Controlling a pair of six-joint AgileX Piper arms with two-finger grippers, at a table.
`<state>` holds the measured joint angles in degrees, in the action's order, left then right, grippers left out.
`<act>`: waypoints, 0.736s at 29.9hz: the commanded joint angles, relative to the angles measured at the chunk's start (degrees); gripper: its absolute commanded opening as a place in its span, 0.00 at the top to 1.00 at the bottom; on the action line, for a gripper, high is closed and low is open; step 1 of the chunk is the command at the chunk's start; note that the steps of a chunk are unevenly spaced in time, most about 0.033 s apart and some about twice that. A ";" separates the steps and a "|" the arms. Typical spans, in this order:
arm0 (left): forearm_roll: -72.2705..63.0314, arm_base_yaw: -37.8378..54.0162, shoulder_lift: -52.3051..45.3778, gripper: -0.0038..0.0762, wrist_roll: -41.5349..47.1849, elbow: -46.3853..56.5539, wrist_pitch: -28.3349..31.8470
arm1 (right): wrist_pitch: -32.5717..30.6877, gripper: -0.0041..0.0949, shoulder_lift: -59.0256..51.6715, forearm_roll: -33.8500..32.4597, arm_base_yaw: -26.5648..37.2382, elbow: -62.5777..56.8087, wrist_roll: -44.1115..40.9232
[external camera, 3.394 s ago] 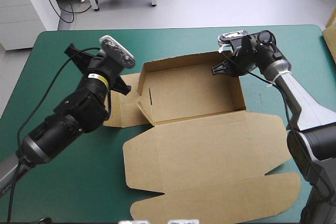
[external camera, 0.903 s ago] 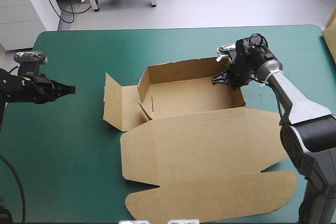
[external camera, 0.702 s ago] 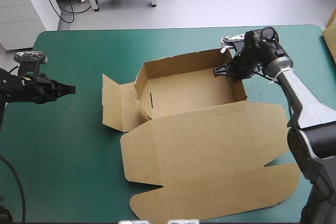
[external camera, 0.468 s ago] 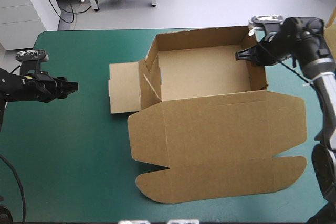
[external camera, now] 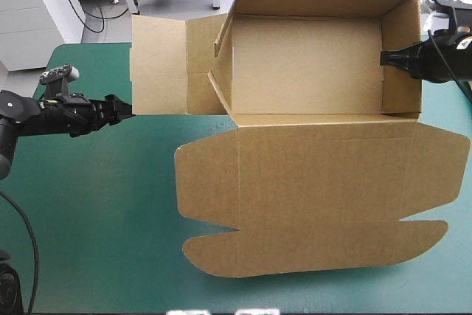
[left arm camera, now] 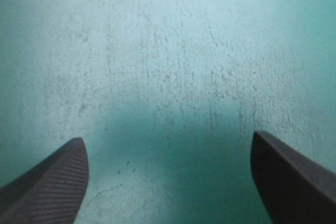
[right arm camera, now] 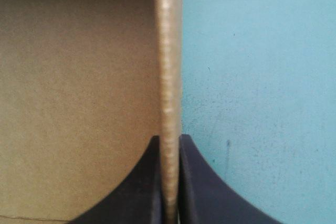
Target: Fold the box
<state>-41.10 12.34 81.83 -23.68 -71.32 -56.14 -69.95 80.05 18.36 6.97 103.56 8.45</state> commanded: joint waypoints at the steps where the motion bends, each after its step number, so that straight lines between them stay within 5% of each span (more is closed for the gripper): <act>1: -6.84 0.23 -0.73 0.20 -1.93 -1.89 1.41 | 2.98 0.98 -4.53 4.25 0.40 0.19 -0.12; 11: -24.81 0.23 0.64 0.20 -13.42 -1.89 -2.66 | 2.98 0.98 -6.49 10.91 0.40 -5.09 2.26; 22: -34.77 0.23 0.96 0.20 -20.91 -1.89 -15.50 | 4.26 0.98 -0.27 17.87 0.30 -7.52 5.47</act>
<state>-69.86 12.34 84.61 -43.17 -71.32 -68.22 -69.33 79.37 32.10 7.03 94.64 13.34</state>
